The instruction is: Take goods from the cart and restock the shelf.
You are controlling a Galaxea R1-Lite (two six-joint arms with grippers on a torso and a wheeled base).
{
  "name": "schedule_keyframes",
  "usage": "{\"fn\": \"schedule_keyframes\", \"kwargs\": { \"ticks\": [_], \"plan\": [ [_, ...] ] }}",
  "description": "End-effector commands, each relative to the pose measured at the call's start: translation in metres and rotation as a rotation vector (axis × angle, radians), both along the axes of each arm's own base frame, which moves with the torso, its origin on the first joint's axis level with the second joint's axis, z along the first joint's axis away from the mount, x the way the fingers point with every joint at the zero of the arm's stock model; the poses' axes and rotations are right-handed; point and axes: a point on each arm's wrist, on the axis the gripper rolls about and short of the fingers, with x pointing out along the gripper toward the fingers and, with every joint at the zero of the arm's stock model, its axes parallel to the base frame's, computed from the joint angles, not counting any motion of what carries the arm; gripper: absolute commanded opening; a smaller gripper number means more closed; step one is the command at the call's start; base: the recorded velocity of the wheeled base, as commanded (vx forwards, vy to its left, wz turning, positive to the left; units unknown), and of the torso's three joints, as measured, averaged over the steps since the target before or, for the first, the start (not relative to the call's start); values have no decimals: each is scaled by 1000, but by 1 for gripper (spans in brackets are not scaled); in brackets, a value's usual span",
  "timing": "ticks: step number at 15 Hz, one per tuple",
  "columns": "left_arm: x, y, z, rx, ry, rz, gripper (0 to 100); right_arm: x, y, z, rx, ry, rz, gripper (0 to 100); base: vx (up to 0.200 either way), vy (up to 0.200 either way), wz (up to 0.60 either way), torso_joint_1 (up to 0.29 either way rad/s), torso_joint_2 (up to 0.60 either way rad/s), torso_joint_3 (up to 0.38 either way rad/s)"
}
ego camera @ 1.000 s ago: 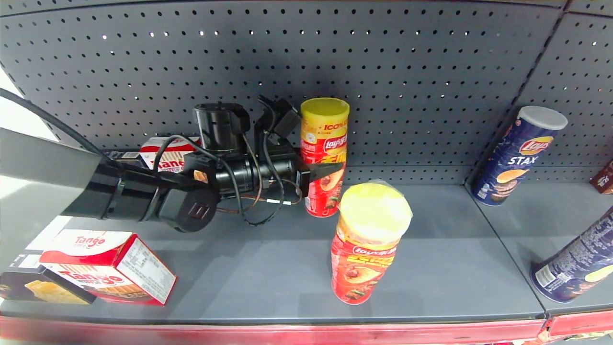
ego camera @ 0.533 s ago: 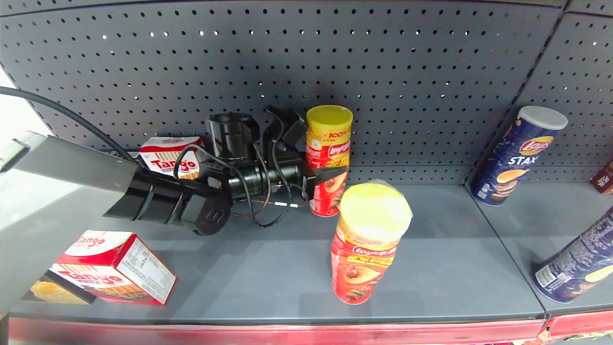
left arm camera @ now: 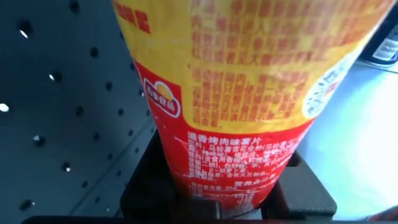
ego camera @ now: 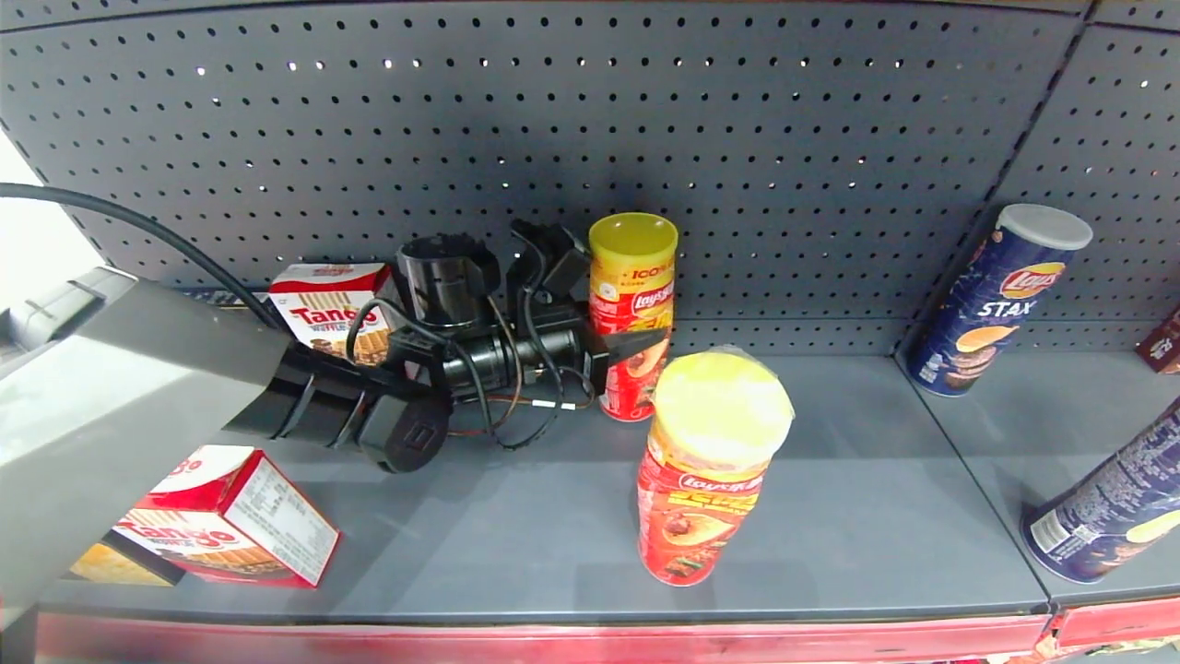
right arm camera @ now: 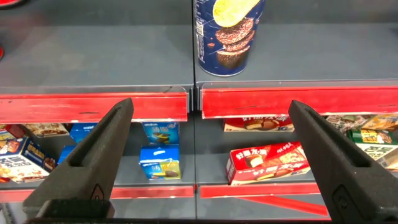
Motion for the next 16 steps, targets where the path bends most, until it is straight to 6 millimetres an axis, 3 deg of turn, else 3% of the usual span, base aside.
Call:
{"fn": "schedule_keyframes", "kwargs": {
  "ticks": [1, 3, 4, 8, 16],
  "plan": [
    [-1, 0, -4, 6, 12, -1, 0, 0, 0, 0, 1, 1, 0, 100, 0, 0, 0, 0, 0, 0],
    [-1, 1, -6, 8, 13, 0, 0, 0, 0, 0, 0, 1, 0, 100, 0, 0, 0, 0, 0, 0],
    [-1, 1, -5, 6, 12, 0, 100, 0, 0, 0, 0, 1, 0, 100, 0, 0, 0, 0, 0, 0],
    [-8, 4, -4, 17, 46, 11, 100, 0, 0, 0, 0, 1, -2, 100, 0, 0, 0, 0, 0, 0],
    [-43, 21, 31, 107, 133, 198, 100, 0, 0, 0, 0, 1, 0, 100, 0, 0, 0, 0, 0, 0]
  ]
}}
